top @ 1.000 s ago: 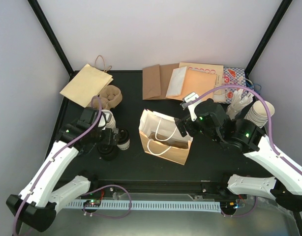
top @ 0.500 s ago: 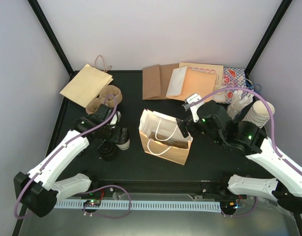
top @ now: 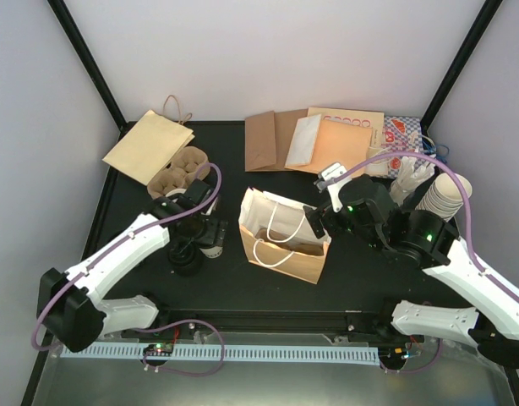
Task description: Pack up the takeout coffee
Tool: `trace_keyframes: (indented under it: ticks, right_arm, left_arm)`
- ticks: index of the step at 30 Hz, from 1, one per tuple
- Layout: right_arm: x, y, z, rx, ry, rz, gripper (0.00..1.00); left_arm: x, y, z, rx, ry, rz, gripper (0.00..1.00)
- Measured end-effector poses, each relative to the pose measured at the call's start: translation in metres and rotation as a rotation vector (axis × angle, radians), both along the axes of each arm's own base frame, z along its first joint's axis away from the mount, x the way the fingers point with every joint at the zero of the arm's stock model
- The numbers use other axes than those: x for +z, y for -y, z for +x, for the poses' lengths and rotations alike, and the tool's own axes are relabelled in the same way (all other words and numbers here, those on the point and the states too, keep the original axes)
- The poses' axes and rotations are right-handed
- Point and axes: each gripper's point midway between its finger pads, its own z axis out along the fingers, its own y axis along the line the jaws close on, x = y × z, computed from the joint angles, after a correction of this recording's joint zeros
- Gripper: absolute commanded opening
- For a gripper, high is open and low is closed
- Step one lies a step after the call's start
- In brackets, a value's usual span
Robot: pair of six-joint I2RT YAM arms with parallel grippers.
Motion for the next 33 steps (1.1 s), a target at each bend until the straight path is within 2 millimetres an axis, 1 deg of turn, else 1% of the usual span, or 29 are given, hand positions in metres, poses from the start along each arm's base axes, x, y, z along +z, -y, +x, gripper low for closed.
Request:
trace_keyframes:
  ticks: [2, 6, 8, 15, 19, 29, 33]
  right_arm:
    - [0.0, 0.0, 0.0, 0.0, 0.001, 0.001, 1.0]
    - [0.001, 0.001, -0.001, -0.001, 0.003, 0.005, 1.0]
    - [0.002, 0.002, -0.001, -0.001, 0.005, 0.007, 1.0]
    - [0.0, 0.003, -0.002, -0.001, 0.004, 0.004, 1.0]
    - [-0.004, 0.003, -0.002, -0.001, -0.001, -0.003, 1.0]
    - [-0.007, 0.002, -0.001, -0.001, -0.006, -0.011, 1.0]
    - [-0.007, 0.002, -0.001, -0.001, -0.005, -0.01, 1.0]
  left_arm:
    - [-0.004, 0.001, 0.001, 0.0, -0.008, 0.019, 0.91]
    - [-0.009, 0.0, 0.003, 0.008, -0.018, 0.044, 0.88]
    - [-0.008, 0.0, 0.005, 0.014, -0.014, 0.048, 0.86]
    - [-0.007, 0.001, 0.006, 0.017, -0.01, 0.066, 0.75]
    - [-0.002, 0.001, 0.007, 0.014, -0.005, 0.068, 0.71]
    - [0.024, 0.003, 0.007, 0.012, 0.038, 0.032, 0.71]
    - [0.028, 0.003, 0.005, 0.01, 0.037, 0.028, 0.7]
